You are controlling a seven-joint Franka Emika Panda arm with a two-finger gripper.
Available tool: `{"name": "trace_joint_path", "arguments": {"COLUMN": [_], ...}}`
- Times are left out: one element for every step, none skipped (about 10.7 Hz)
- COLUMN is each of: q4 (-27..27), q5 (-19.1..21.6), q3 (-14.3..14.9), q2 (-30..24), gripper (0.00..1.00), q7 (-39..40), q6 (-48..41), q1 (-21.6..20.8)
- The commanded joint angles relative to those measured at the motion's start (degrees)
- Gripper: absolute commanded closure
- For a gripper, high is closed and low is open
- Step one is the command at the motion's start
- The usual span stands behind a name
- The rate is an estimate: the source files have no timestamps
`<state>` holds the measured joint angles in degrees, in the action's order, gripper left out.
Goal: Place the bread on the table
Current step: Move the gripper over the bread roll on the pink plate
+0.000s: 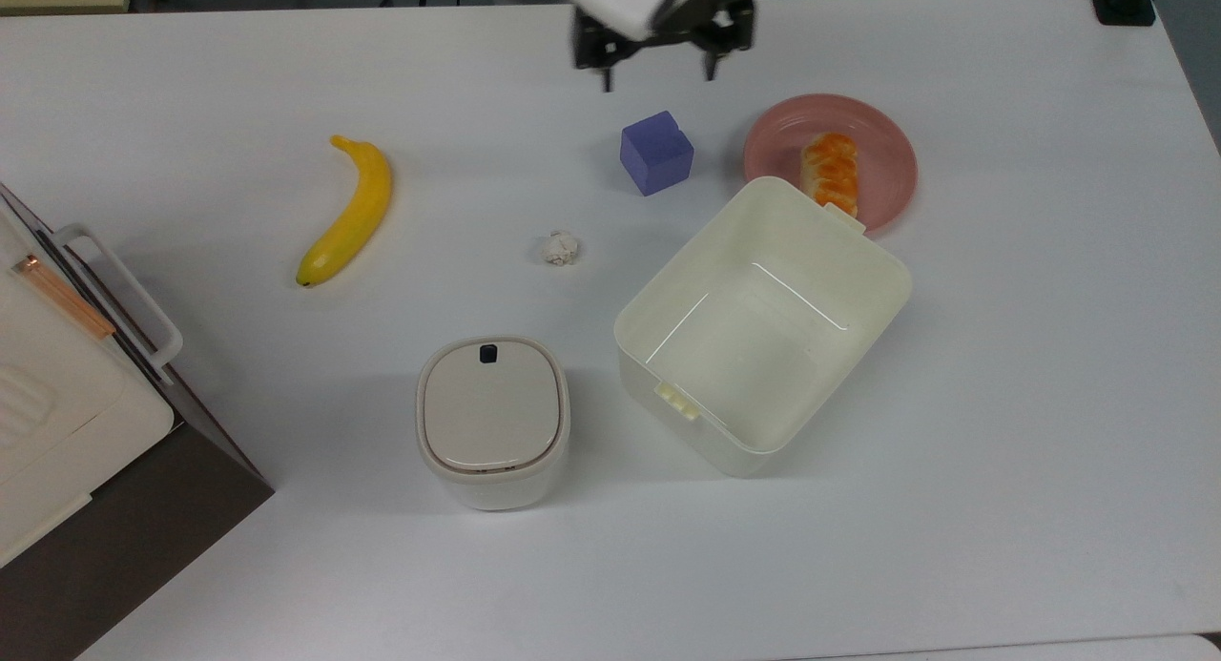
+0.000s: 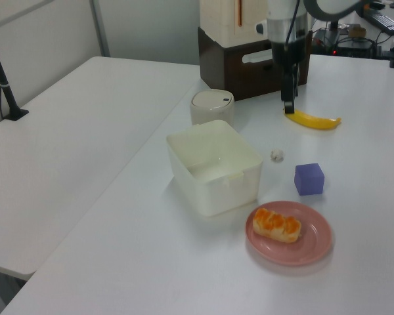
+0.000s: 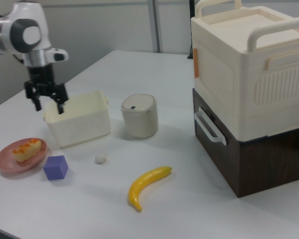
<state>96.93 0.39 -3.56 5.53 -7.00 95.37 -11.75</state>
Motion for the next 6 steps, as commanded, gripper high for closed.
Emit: {"name": "trace_joint_path", "arguments": {"q4": [7.7, 9.7, 10.6, 11.1, 11.8, 11.9], "q5": [0.7, 0.5, 0.5, 0.4, 0.2, 0.0], "q3": [0.6, 0.6, 0.6, 0.1, -2.0, -3.5], "q2": [-0.7, 0.4, 1.8, 3.2, 4.2, 5.6], "gripper": [0.00, 0.00, 0.00, 0.00, 0.00, 0.00], "q7": [-8.8, -11.6, -14.1, -16.4, -17.4, -19.1], "q6": [9.4, 13.3, 16.2, 18.7, 20.8, 22.6], "q1": [-9.5, -11.7, -13.3, -13.9, -13.5, -13.7]}}
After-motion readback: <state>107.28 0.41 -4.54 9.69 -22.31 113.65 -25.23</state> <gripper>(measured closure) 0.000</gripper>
